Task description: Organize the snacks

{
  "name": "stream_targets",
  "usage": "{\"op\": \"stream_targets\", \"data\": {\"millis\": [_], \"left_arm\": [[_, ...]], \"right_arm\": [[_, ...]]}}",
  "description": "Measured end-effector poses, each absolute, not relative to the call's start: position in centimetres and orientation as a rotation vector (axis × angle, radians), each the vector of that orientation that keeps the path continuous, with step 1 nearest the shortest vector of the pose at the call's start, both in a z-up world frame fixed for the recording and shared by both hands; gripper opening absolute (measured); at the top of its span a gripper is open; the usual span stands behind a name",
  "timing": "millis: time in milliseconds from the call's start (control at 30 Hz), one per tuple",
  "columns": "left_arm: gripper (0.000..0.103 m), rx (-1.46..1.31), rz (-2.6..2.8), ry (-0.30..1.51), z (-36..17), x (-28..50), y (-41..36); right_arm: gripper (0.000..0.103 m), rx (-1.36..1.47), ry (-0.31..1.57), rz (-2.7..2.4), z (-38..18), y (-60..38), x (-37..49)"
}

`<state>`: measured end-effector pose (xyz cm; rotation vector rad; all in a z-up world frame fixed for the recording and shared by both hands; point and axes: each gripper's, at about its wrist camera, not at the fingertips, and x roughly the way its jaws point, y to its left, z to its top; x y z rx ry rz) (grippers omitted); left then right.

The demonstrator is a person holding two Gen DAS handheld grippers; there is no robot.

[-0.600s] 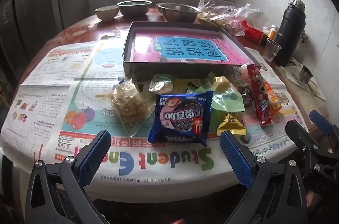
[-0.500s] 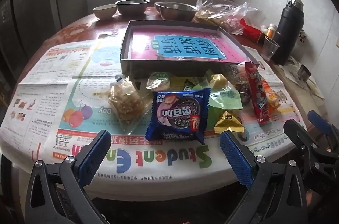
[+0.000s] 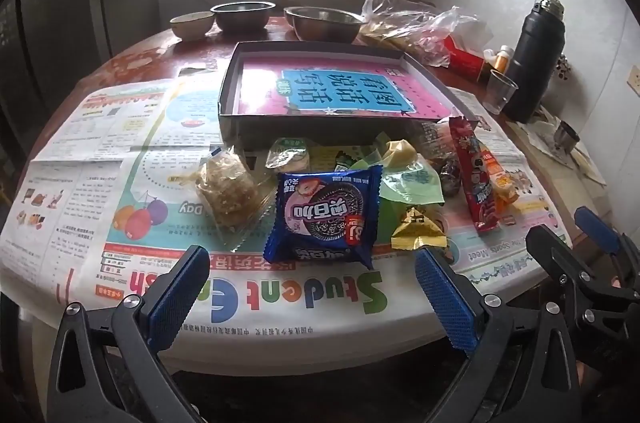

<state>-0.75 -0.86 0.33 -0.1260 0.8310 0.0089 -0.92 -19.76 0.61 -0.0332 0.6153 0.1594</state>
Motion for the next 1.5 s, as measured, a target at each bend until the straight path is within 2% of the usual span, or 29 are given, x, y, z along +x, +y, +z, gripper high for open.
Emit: {"op": "stream_targets", "data": {"millis": [1500], "left_arm": [[0.102,-0.137,-0.007,0.832,0.43,-1.14,-1.21]], "right_arm": [[0.102,-0.024,0.622,0.162,0.29,-19.90,-1.01]]}}
